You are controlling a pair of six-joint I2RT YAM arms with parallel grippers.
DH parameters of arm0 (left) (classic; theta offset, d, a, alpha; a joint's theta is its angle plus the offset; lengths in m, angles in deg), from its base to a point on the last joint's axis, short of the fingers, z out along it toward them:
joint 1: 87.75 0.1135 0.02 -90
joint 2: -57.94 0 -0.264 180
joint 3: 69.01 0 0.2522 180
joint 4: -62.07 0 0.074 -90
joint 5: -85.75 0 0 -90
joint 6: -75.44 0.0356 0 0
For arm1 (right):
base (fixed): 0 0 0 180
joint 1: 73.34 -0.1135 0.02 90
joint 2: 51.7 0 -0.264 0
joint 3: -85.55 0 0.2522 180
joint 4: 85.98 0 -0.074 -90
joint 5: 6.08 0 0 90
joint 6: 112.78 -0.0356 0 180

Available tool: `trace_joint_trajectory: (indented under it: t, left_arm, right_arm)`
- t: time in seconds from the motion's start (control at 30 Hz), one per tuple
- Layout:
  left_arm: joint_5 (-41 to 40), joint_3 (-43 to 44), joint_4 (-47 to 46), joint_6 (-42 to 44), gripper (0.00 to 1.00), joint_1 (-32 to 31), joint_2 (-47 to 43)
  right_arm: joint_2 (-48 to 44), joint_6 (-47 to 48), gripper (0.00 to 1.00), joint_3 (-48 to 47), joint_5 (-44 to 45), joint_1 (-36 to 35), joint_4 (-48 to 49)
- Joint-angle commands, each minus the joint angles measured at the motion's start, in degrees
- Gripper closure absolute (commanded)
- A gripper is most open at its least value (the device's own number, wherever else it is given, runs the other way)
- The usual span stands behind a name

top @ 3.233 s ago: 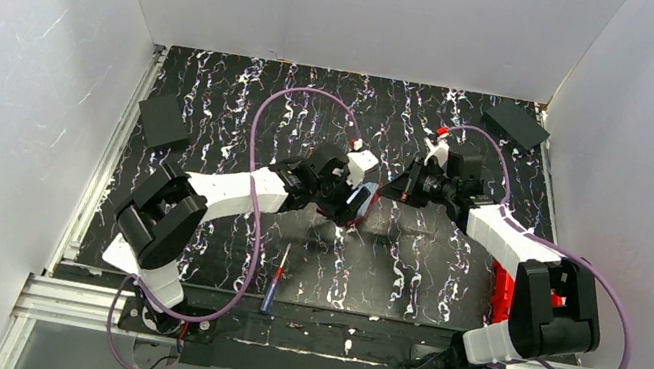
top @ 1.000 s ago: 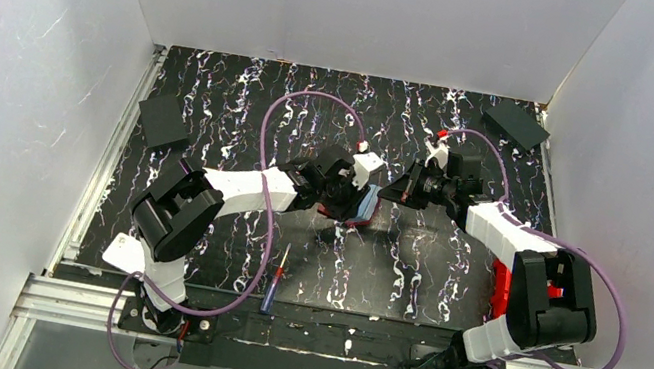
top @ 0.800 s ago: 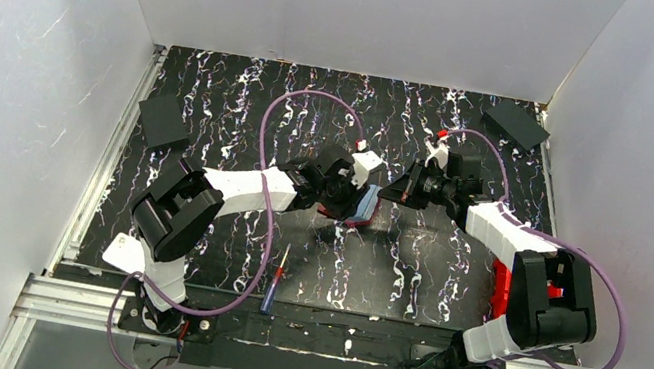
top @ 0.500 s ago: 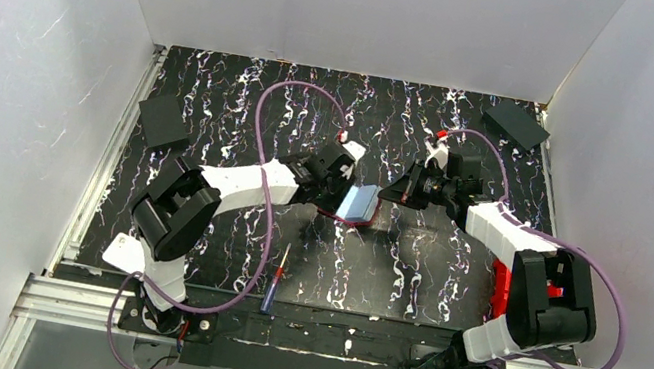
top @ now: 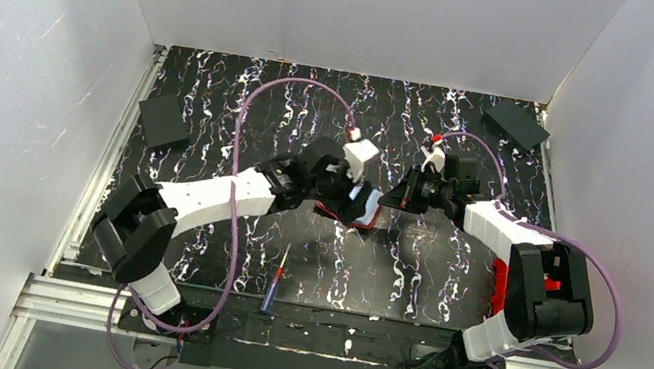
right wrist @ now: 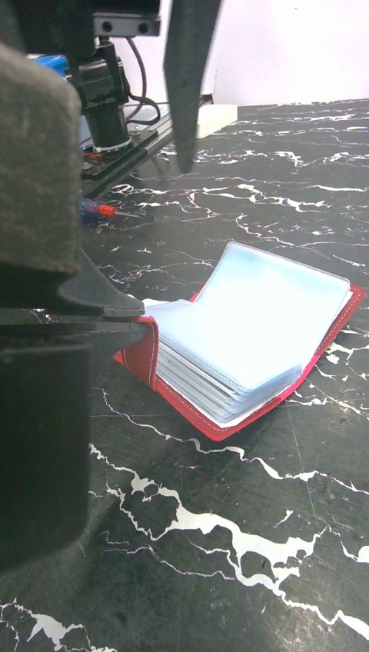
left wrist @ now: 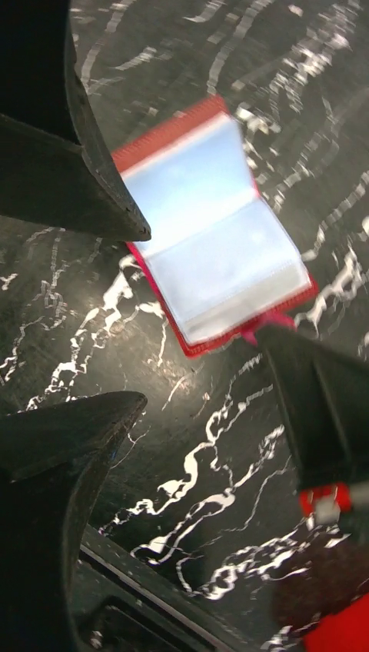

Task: Put the credit cards into the card holder
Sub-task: Open the card holder at the center of the board.

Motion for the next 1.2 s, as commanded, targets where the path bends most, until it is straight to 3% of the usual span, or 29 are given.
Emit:
trace_joint_trajectory:
  t: [0.0,0.13,0.43,0.57,1.0,1.17]
  left_arm:
    - [2.72,1.75,-2.66,15.04,0.32,-1.81,3.66]
    - [0.09,9.35,4.30,11.23,0.40,-1.82,10.52]
    - [-5.11,13.75,6.72,-3.55,0.46,-1.55,16.91]
    - [-3.15,13.32,6.24,-5.00,0.37,-1.62,17.59]
    - [-4.46,15.28,8.47,-5.40,0.38,-1.62,20.39]
    - [-7.16,14.90,9.26,-5.33,0.49,-1.62,20.24]
  right_arm:
    - [-0.78,0.74,0.99,-1.56,-0.74,0.35,0.39]
    - [-1.07,0.24,0.99,-1.74,-1.24,0.34,0.60]
    - [-1.24,0.57,0.99,-1.43,-1.35,0.43,0.64]
    - [-1.68,0.59,0.99,-1.29,-1.48,0.39,0.59]
    - [-1.91,0.33,0.99,-1.16,-1.74,0.43,0.74]
    - [-1.98,0.32,0.99,-1.25,-1.70,0.44,0.72]
